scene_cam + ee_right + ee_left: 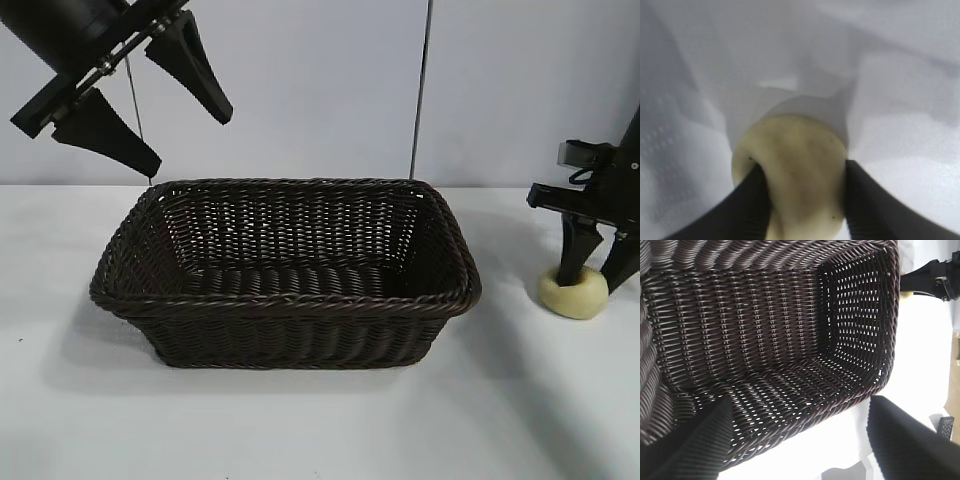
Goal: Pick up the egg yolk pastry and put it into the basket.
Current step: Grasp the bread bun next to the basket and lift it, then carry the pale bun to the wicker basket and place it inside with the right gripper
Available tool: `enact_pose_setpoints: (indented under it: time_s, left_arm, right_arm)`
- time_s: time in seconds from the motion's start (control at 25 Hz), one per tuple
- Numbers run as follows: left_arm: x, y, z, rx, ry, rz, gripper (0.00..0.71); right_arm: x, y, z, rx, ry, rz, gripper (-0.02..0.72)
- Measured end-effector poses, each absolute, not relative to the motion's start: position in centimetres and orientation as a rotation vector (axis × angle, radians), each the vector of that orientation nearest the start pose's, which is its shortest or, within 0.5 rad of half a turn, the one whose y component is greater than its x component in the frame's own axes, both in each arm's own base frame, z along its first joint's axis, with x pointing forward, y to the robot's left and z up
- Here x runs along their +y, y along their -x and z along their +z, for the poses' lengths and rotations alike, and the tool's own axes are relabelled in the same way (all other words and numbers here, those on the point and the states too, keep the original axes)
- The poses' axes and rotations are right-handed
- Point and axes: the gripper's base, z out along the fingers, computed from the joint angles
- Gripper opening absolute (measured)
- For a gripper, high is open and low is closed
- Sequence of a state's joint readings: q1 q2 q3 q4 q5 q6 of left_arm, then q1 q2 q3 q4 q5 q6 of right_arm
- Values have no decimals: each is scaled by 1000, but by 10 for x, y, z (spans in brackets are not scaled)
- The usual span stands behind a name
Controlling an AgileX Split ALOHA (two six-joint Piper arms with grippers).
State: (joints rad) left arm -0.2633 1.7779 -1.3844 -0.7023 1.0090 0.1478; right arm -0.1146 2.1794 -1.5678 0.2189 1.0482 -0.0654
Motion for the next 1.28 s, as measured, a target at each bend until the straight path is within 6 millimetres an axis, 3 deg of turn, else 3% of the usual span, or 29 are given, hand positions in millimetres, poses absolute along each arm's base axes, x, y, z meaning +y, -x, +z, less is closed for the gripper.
enact_pose_setpoints:
  time_s: [0.12,0.28,0.64,0.76,1.28]
  left_arm:
    - [-144,-344,266,2780,-143,-941,542]
    - [-144,-344,266,2780,-143,-941,542]
    - [-144,-344,266,2781,-144,-941,542]
    - [-144,-344,266,2783,-145,-942,542]
    - [-144,-344,266,2785,-146,-943,542]
  right_arm:
    - [-30,-424,150,3088,-236,322,50]
    - [-24,-429,187,3033,-214,383,45]
    - [27,-431,272,2845,53,429,45]
    - [48,-427,280,2832,132,439,44]
    - [140,-405,280,2840,452,486,43]
